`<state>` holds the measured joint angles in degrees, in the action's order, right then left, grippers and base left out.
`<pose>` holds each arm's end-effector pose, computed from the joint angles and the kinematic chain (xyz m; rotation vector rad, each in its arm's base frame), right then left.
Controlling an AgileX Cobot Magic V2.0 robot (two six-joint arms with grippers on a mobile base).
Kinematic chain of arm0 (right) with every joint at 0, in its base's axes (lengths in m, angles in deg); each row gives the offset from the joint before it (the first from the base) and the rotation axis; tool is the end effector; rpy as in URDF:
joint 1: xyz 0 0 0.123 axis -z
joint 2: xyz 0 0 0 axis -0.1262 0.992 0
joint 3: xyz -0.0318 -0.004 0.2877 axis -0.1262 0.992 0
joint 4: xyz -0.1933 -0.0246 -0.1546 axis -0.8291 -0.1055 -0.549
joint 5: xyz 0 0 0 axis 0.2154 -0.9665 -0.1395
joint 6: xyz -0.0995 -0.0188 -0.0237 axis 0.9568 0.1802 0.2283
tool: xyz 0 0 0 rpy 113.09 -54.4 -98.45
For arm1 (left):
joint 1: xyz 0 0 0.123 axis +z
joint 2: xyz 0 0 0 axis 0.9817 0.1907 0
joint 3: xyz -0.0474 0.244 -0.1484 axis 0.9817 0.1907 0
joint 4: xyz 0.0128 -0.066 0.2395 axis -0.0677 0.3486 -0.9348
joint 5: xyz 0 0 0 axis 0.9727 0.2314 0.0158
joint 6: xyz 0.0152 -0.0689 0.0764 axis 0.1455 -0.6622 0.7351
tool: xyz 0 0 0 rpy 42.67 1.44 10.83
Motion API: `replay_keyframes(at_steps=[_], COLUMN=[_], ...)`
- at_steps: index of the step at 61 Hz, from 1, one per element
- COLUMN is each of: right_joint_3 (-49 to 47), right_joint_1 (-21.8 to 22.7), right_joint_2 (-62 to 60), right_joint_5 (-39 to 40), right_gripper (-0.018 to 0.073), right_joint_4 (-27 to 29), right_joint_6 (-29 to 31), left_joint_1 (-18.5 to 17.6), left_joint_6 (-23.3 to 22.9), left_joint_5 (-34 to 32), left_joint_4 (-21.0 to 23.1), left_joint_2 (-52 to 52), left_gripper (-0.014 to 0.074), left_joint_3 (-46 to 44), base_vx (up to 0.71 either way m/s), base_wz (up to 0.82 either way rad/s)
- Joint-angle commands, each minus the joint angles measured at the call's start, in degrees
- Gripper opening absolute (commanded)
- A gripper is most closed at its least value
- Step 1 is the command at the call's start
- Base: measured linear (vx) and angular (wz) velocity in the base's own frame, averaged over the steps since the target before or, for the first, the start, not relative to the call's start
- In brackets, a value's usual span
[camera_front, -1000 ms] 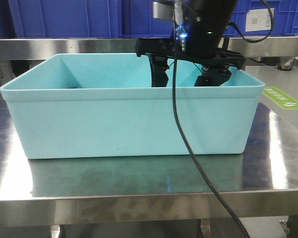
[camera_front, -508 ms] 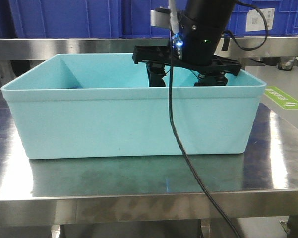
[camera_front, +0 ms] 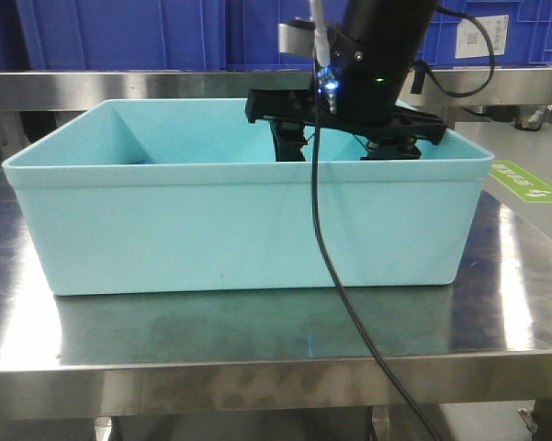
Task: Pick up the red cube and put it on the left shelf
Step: 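Close the right gripper around the red cube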
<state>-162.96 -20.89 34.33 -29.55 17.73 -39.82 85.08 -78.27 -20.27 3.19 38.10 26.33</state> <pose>0.3628 0.2068 0.2273 -0.2305 2.7975 0.3645 0.0614 0.0065 0.2079 0.0210 1.5188 0.1911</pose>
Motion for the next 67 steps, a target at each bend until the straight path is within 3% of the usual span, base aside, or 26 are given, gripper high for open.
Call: replay_keyframes(at_steps=[1, 40, 47, 58, 67], right_joint_3=[-1.60, -1.60, -1.60, -1.60, -1.60], right_joint_1=[0.16, 0.16, 0.16, 0.16, 0.16], right_joint_2=[-2.62, -1.59, -1.59, -1.59, -2.23], right_joint_5=[0.78, 1.90, 2.47, 3.86, 6.72], right_gripper=[0.0561, 0.0552, 0.0439, 0.0045, 0.0058], right_joint_4=[-0.07, -0.27, -0.38, -0.52, -1.09], right_joint_6=[0.18, 0.18, 0.18, 0.18, 0.18], left_joint_1=[0.04, 0.04, 0.04, 0.04, 0.04], left_joint_6=[0.03, 0.03, 0.03, 0.03, 0.03], left_joint_5=[-5.10, -5.10, -5.10, -5.10, -5.10], left_joint_4=[0.27, 0.27, 0.27, 0.27, 0.27], left_joint_2=[-0.84, -0.84, -0.84, -0.84, -0.84], left_gripper=[0.0106, 0.0106, 0.0106, 0.0106, 0.0106], left_joint_3=[1.26, 1.26, 1.26, 1.26, 1.26], base_vx=[0.00, 0.00, 0.00, 0.00, 0.00], base_wz=[0.00, 0.00, 0.00, 0.00, 0.00])
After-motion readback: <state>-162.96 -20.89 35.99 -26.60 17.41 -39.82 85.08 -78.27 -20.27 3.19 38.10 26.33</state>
